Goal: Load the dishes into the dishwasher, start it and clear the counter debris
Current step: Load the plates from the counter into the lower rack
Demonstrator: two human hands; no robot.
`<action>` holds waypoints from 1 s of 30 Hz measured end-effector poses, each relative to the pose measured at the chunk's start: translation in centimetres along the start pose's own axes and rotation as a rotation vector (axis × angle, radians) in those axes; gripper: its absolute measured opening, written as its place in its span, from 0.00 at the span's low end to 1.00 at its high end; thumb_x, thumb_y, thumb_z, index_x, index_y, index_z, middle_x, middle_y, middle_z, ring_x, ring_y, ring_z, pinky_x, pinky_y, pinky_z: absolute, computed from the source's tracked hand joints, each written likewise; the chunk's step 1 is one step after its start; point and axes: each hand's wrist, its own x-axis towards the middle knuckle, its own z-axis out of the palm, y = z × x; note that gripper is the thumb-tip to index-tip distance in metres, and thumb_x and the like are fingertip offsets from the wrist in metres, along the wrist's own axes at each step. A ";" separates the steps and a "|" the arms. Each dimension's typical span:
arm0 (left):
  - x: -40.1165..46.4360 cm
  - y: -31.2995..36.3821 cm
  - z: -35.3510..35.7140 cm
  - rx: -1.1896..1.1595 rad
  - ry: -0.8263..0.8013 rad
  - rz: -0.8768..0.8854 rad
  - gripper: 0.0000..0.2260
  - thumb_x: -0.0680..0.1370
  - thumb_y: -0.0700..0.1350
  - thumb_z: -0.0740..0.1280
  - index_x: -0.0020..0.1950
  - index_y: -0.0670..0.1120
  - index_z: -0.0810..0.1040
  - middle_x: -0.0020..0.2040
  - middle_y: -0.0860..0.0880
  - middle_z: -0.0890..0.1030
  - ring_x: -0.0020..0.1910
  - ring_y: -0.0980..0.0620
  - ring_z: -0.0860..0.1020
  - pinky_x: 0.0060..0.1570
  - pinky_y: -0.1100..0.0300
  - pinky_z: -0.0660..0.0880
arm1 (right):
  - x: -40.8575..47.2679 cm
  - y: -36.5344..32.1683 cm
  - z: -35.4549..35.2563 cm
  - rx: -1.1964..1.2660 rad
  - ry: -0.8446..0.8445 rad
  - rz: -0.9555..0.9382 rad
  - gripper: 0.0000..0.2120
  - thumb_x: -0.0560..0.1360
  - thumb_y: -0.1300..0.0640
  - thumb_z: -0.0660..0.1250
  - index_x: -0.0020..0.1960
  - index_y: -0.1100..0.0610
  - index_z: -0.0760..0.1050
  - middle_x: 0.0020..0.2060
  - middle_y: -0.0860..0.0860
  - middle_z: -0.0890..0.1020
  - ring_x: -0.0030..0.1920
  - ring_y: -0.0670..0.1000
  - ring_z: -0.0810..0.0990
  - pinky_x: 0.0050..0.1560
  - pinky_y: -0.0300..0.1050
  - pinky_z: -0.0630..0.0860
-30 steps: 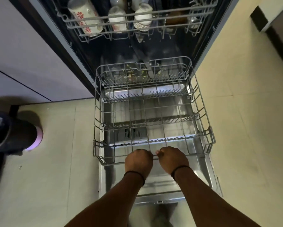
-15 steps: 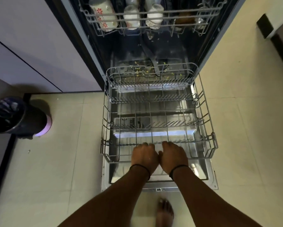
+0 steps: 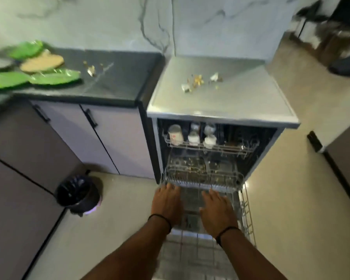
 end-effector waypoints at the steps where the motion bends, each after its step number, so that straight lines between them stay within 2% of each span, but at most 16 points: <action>1: -0.3 -0.5 -3.7 -0.003 0.037 0.004 0.14 0.76 0.44 0.59 0.61 0.47 0.72 0.60 0.45 0.75 0.59 0.44 0.73 0.58 0.53 0.69 | -0.5 -1.5 -3.2 -0.013 0.029 -0.020 0.27 0.81 0.47 0.55 0.77 0.53 0.53 0.77 0.54 0.55 0.77 0.54 0.51 0.77 0.52 0.48; 4: -0.3 -1.1 -11.1 0.011 0.144 -0.006 0.12 0.77 0.45 0.59 0.60 0.47 0.72 0.57 0.45 0.75 0.56 0.44 0.74 0.55 0.53 0.70 | -1.2 -5.0 -9.9 -0.046 0.085 -0.062 0.28 0.81 0.47 0.56 0.77 0.53 0.54 0.77 0.54 0.55 0.77 0.54 0.51 0.76 0.52 0.49; 8: -2.0 -1.5 -22.4 -0.014 0.333 -0.024 0.13 0.77 0.46 0.60 0.61 0.47 0.72 0.58 0.45 0.75 0.57 0.44 0.73 0.56 0.53 0.69 | -2.2 -10.1 -20.7 -0.068 0.248 -0.162 0.28 0.79 0.46 0.57 0.76 0.53 0.56 0.76 0.54 0.58 0.76 0.55 0.54 0.75 0.54 0.52; 12: -4.4 -3.3 -28.2 -0.028 0.413 -0.068 0.12 0.77 0.46 0.61 0.60 0.46 0.72 0.57 0.45 0.75 0.56 0.45 0.74 0.55 0.54 0.69 | -3.1 -15.1 -27.0 -0.062 0.369 -0.267 0.25 0.78 0.47 0.59 0.73 0.53 0.62 0.72 0.54 0.65 0.73 0.55 0.61 0.73 0.53 0.58; 20: -9.9 -9.8 -34.2 -0.025 0.502 -0.257 0.14 0.77 0.47 0.61 0.61 0.45 0.71 0.59 0.44 0.74 0.59 0.43 0.73 0.58 0.52 0.69 | -5.5 -24.7 -30.8 -0.026 0.411 -0.457 0.26 0.79 0.45 0.60 0.74 0.53 0.61 0.73 0.53 0.66 0.74 0.55 0.61 0.73 0.51 0.58; 27: -14.8 -20.6 -35.5 -0.003 0.500 -0.480 0.15 0.78 0.50 0.61 0.63 0.47 0.71 0.61 0.45 0.74 0.60 0.44 0.72 0.60 0.53 0.68 | -5.4 -35.5 -28.8 -0.002 0.348 -0.626 0.26 0.79 0.46 0.60 0.74 0.53 0.61 0.73 0.53 0.66 0.75 0.53 0.61 0.74 0.49 0.57; 30: -15.0 -25.6 -36.8 -0.008 0.530 -0.499 0.15 0.78 0.49 0.60 0.63 0.47 0.71 0.61 0.44 0.73 0.60 0.44 0.72 0.60 0.53 0.68 | -4.0 -40.7 -28.7 -0.020 0.358 -0.663 0.27 0.79 0.46 0.60 0.74 0.53 0.61 0.72 0.52 0.67 0.74 0.53 0.62 0.73 0.48 0.59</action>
